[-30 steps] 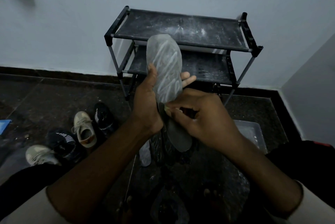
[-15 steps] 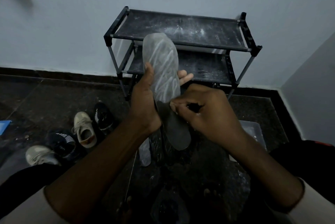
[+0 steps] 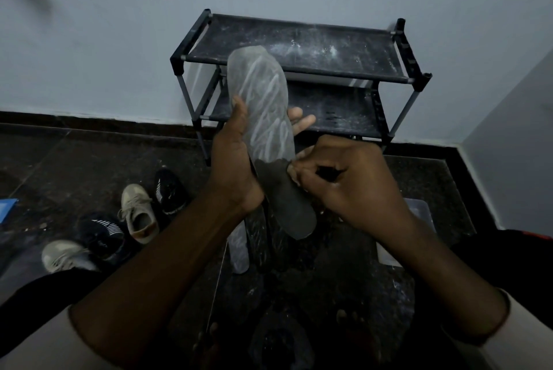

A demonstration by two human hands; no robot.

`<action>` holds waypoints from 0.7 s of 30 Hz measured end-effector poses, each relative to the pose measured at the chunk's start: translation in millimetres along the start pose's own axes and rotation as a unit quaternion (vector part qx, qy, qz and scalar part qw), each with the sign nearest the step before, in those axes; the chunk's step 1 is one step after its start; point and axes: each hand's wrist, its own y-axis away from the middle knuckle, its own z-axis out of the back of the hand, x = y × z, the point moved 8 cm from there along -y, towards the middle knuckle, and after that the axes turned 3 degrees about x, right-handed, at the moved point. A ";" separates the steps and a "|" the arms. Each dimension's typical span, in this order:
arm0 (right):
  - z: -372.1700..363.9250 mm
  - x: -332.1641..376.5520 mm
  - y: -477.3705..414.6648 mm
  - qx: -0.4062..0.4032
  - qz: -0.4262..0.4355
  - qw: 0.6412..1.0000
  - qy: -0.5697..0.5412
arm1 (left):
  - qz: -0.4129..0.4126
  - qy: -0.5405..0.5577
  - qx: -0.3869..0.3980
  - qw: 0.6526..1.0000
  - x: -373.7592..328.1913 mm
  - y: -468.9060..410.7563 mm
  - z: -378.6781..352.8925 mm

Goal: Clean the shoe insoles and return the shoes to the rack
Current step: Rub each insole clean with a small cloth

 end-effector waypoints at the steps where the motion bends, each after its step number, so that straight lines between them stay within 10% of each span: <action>1: -2.1 1.7 0.3 0.006 0.004 1.000 0.004 | 0.000 -0.002 -0.001 1.000 -0.5 0.8 -0.2; 21: -3.1 7.4 1.6 -0.017 -0.003 0.998 0.058 | 0.009 0.013 0.021 1.000 3.1 2.2 -5.0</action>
